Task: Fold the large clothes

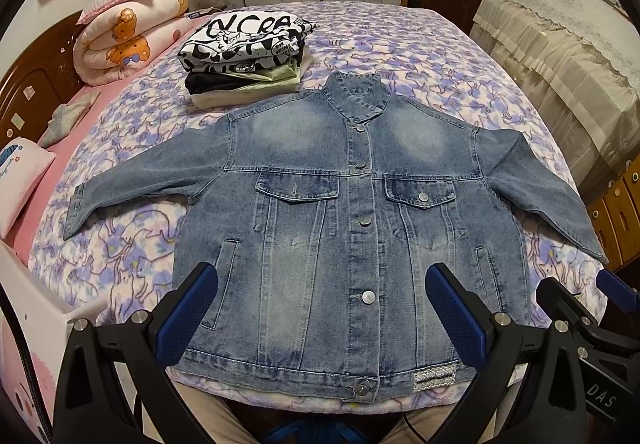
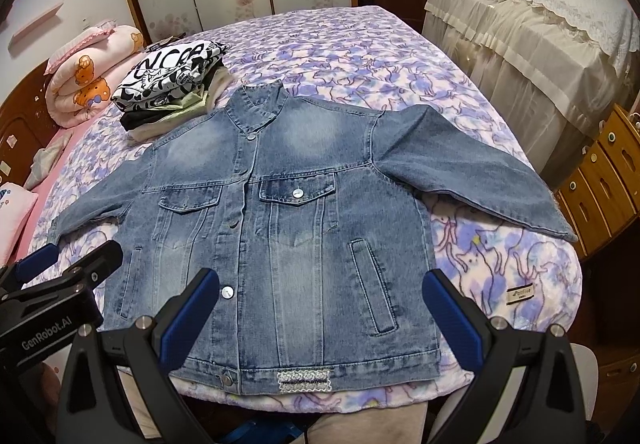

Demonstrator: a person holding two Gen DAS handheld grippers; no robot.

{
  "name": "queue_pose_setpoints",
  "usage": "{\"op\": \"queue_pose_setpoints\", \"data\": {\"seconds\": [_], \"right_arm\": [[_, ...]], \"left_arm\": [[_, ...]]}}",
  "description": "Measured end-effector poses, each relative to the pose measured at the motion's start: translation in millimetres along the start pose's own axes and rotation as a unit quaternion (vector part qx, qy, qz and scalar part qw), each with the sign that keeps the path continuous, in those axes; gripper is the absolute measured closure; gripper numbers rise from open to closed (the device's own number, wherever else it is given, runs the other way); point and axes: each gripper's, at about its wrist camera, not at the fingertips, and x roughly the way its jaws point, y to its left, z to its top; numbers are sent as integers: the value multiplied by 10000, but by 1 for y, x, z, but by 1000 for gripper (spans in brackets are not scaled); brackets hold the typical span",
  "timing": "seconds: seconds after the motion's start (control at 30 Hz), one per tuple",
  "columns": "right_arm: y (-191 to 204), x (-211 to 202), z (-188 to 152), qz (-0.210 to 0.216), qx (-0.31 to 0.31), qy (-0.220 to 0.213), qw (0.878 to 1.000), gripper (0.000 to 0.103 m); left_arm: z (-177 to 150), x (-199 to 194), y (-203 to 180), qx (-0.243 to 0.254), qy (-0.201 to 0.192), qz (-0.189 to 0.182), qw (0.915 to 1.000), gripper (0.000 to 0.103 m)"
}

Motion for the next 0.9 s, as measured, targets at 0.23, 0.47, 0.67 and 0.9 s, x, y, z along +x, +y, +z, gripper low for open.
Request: {"op": "queue_pose_setpoints", "data": {"seconds": [0.23,0.47,0.67,0.9], "right_arm": [[-1,1,-1,8,19,9,10000,1],[-3,2,0,10,28,5,10000,1],[-3,2,-6,-25,63,-23,10000,1],[-12,-8,2,12,128,-133,9998,1]], "left_arm": [[-1,5,-2,-36,65,-12,10000,0],[0,5,-6,8,101,-11,9999,0],[4,1,-12,96,23,1,10000,0],[16,-6,-19,182,-301,38,9994,0]]}}
